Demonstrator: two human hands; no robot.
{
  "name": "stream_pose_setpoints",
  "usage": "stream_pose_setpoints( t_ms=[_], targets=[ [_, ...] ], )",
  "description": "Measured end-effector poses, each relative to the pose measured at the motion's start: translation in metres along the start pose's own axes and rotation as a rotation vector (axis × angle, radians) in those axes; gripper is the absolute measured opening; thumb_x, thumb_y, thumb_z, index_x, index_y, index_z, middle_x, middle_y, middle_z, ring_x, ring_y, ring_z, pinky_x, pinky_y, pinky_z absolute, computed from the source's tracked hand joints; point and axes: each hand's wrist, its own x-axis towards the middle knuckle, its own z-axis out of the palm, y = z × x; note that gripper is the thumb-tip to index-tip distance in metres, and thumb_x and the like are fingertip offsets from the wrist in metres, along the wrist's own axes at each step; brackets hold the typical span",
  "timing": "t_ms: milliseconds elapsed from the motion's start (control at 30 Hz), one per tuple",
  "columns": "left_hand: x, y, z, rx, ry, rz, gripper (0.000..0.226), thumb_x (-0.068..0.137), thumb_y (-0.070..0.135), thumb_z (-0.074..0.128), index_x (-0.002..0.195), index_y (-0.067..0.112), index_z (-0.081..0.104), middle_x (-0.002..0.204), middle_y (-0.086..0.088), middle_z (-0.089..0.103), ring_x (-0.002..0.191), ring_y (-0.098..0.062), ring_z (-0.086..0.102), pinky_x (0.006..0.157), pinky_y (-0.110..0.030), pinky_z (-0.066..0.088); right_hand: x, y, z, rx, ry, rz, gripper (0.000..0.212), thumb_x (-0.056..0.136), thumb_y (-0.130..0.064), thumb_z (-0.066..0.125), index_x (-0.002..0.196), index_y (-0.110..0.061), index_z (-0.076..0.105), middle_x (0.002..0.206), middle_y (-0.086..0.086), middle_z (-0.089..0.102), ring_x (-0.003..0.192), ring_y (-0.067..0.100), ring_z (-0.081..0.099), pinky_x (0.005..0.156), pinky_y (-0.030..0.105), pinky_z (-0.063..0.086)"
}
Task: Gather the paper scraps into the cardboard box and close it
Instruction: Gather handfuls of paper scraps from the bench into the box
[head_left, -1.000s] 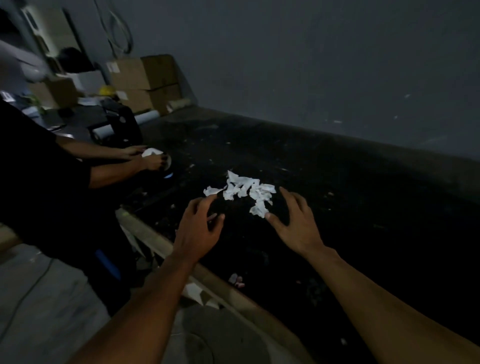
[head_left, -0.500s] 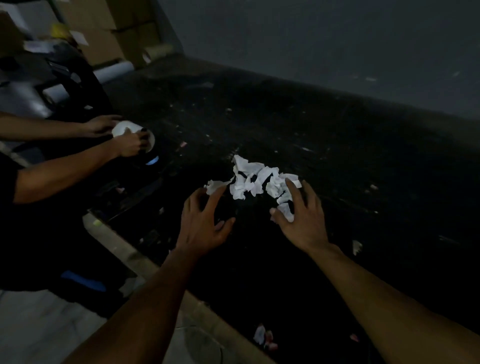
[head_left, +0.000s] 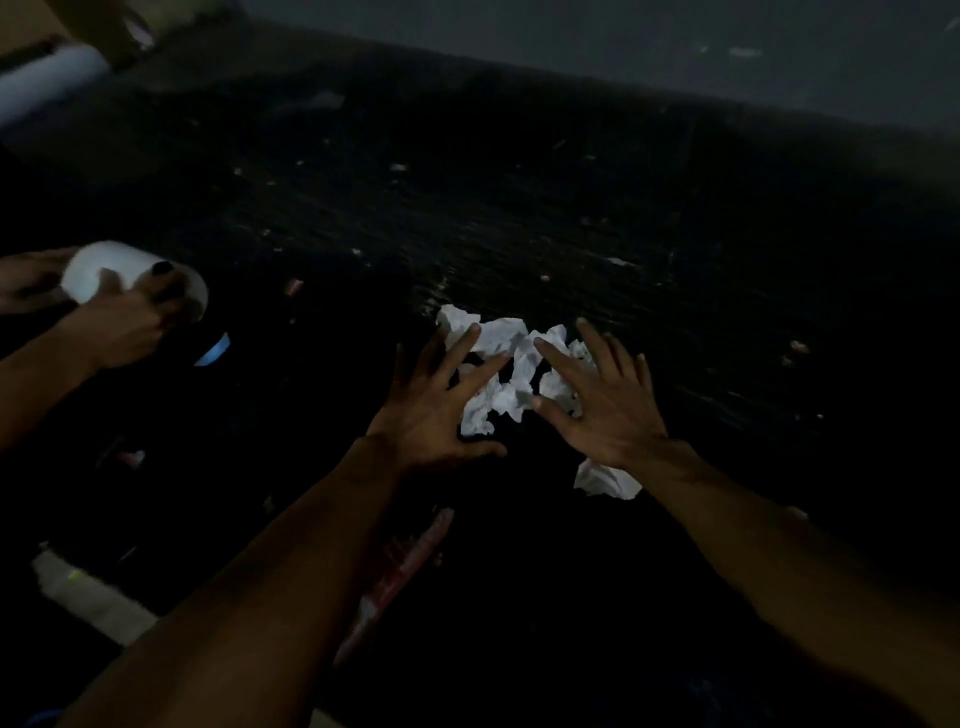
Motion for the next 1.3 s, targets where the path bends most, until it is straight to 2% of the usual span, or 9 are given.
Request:
stream_pose_setpoints(
  t_ms=[200,300,400,567,700,867,1067,1200,1300],
  targets=[
    [0.034,-0.021,0.019,-0.027,-0.152,0.125,0.089,0.068,0.089,0.034,0.145,0.053,0.008,0.159,0.009,-0.014,0.144,-0.020,-0.023,0.113,-0.054,-0.010,0.015,0.005,0.016,0.044,-0.089,0.045,0.066,0.082,-0.082,0.023,0.143,-0.059,0.017,0.161,-0.016,-0.008,0.148,0.020,-0.003,0.115,0.060,-0.001],
    [0.034,-0.019,0.029,-0.196,-0.027,0.127,0.065,0.082,0.072,0.046,0.137,0.037,0.042,0.153,-0.001,0.026,0.143,-0.023,0.013,0.115,-0.044,0.019,0.013,0.003,0.026,0.070,0.055,0.055,0.054,0.088,-0.074,0.028,0.134,-0.050,0.041,0.159,-0.005,0.019,0.146,0.023,0.015,0.116,0.057,0.010],
    [0.034,-0.016,0.035,-0.260,0.248,0.222,0.027,0.090,0.037,0.058,0.105,0.014,0.060,0.113,-0.006,0.054,0.109,-0.025,0.047,0.093,-0.037,0.041,0.010,0.002,0.033,0.177,0.254,-0.005,0.046,0.088,-0.058,0.041,0.107,-0.023,0.065,0.133,0.012,0.050,0.124,0.030,0.045,0.102,0.043,0.036],
    [0.037,-0.011,0.037,-0.244,0.418,0.192,0.011,0.092,0.021,0.058,0.085,0.012,0.058,0.081,-0.006,0.056,0.080,-0.027,0.053,0.073,-0.039,0.047,0.014,0.005,0.039,0.330,0.274,0.042,0.023,0.079,-0.028,0.073,0.092,-0.012,0.063,0.134,0.014,0.040,0.109,0.033,0.052,0.089,0.037,0.046],
    [0.036,-0.006,0.030,-0.352,0.251,0.058,0.038,0.085,0.030,0.067,0.119,0.017,0.057,0.105,-0.007,0.066,0.095,-0.029,0.061,0.078,-0.034,0.048,0.021,-0.001,0.036,0.343,0.310,0.082,0.024,0.075,-0.010,0.071,0.096,-0.008,0.059,0.109,0.013,0.054,0.099,0.032,0.054,0.078,0.029,0.042],
    [0.050,-0.003,0.011,-0.429,0.186,-0.135,0.030,0.084,0.025,0.066,0.108,0.008,0.063,0.105,-0.015,0.068,0.094,-0.035,0.064,0.079,-0.035,0.049,0.030,-0.007,0.017,0.512,0.273,0.224,0.036,0.074,-0.007,0.072,0.107,-0.013,0.059,0.101,0.006,0.061,0.094,0.024,0.059,0.072,0.023,0.039],
    [0.049,0.010,-0.042,-0.572,0.494,-0.230,0.025,0.079,0.025,0.073,0.093,0.006,0.069,0.091,-0.012,0.072,0.083,-0.021,0.064,0.068,-0.016,0.040,0.020,-0.011,-0.014,0.727,0.374,0.247,0.063,0.078,-0.005,0.074,0.135,-0.017,0.052,0.121,-0.001,0.059,0.110,0.011,0.055,0.094,0.019,0.042],
    [0.046,0.009,-0.064,-0.611,0.532,-0.334,0.022,0.080,0.025,0.070,0.092,0.007,0.066,0.088,-0.009,0.071,0.081,-0.023,0.066,0.071,-0.033,0.051,0.016,-0.019,-0.026,0.860,0.503,0.279,0.045,0.084,-0.007,0.072,0.126,-0.010,0.058,0.119,0.003,0.062,0.105,0.013,0.058,0.096,0.023,0.046],
    [0.043,0.004,-0.065,-0.609,0.479,-0.370,0.016,0.077,0.012,0.068,0.092,0.007,0.063,0.095,-0.009,0.065,0.083,-0.020,0.061,0.066,-0.024,0.041,0.016,-0.026,-0.030,0.852,0.551,0.315,0.026,0.085,-0.009,0.069,0.109,-0.016,0.061,0.099,-0.006,0.064,0.091,0.009,0.060,0.087,0.025,0.050]
  ],
)
